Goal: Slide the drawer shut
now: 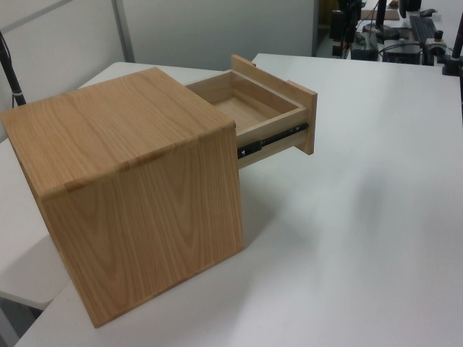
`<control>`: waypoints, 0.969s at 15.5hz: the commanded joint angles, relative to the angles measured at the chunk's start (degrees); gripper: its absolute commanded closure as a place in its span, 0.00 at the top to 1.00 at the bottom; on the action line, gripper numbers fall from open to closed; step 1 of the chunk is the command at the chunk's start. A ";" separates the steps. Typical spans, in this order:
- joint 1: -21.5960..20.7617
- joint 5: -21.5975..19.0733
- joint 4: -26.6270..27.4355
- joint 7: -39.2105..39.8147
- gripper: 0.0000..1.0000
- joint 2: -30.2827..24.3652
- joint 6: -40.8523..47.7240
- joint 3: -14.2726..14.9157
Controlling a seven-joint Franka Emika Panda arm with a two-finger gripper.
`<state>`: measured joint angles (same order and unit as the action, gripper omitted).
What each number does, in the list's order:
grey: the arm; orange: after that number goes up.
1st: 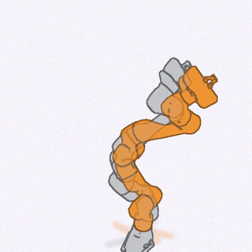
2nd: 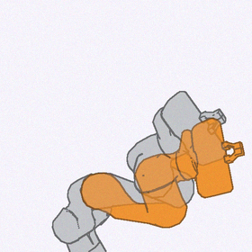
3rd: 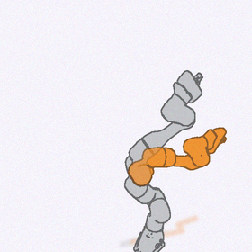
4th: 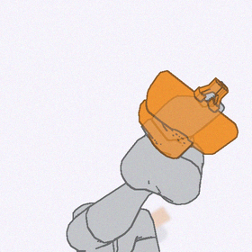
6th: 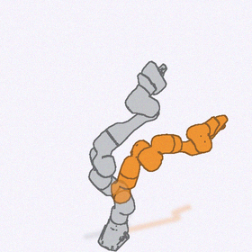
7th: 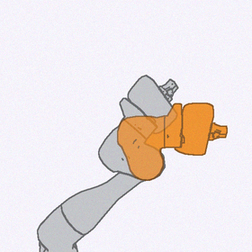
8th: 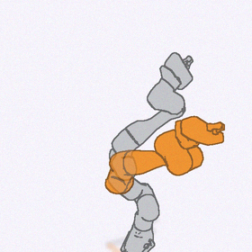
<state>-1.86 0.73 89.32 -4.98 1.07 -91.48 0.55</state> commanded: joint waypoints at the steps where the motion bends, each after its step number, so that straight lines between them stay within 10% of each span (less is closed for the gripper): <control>1: -0.52 1.03 -0.20 -0.38 1.00 -0.28 0.25 -0.02; 12: -0.43 0.77 -0.20 -0.29 0.99 -0.19 0.25 -0.02; 15: -0.51 0.77 -0.11 -0.38 0.66 -0.10 -0.02 -0.02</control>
<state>-1.86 0.73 89.32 -4.98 1.07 -91.48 0.49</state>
